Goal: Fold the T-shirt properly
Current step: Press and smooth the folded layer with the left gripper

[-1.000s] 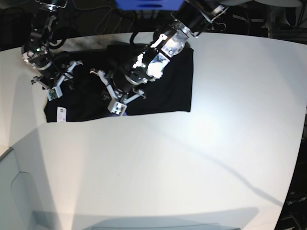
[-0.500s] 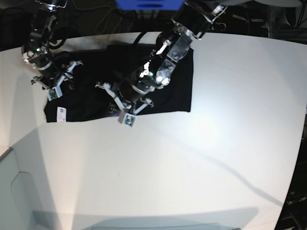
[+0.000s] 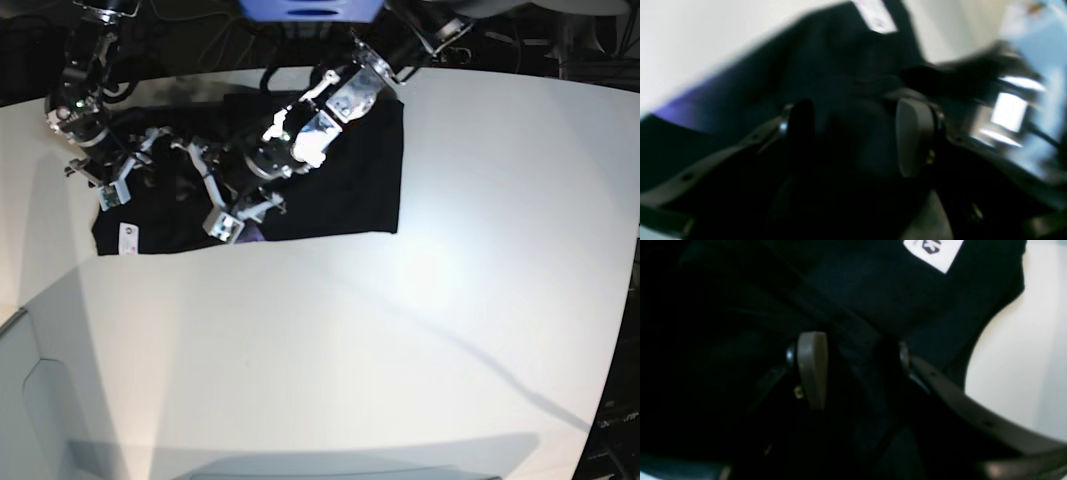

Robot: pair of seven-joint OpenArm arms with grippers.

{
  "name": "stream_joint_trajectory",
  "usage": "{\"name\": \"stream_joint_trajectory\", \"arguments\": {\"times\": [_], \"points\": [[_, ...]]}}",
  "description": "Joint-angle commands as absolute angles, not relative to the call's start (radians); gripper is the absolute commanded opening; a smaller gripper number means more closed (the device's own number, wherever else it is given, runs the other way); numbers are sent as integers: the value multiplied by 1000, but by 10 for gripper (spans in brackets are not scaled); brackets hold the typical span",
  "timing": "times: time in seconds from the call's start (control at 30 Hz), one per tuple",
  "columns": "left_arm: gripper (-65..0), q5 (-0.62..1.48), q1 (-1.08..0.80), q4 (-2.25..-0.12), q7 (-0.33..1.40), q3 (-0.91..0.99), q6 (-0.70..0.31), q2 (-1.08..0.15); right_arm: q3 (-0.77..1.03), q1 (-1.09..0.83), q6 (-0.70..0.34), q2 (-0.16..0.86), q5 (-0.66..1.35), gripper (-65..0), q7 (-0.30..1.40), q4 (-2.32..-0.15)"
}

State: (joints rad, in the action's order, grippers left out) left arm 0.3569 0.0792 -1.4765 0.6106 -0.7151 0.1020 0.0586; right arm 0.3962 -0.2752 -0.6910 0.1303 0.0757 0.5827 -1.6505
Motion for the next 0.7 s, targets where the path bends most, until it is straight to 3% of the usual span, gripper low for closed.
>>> {"name": "stream_joint_trajectory", "arguments": {"times": [0.0, 0.2, 0.37, 0.67], "points": [[-272, 361, 90, -1483, 590, -716, 101, 73, 397, -271, -698, 139, 76, -377, 584, -1659], [-273, 360, 91, -1472, 591, -714, 114, 73, 395, -263, -698, 139, 76, -377, 584, -1658], [-270, 361, 91, -1484, 650, -717, 263, 68, 366, -257, -698, 137, -4, -377, 576, -1656], [-275, 366, 117, -1463, 662, -717, 274, 73, 321, -231, -698, 134, -39, -377, 578, -1658]]}}
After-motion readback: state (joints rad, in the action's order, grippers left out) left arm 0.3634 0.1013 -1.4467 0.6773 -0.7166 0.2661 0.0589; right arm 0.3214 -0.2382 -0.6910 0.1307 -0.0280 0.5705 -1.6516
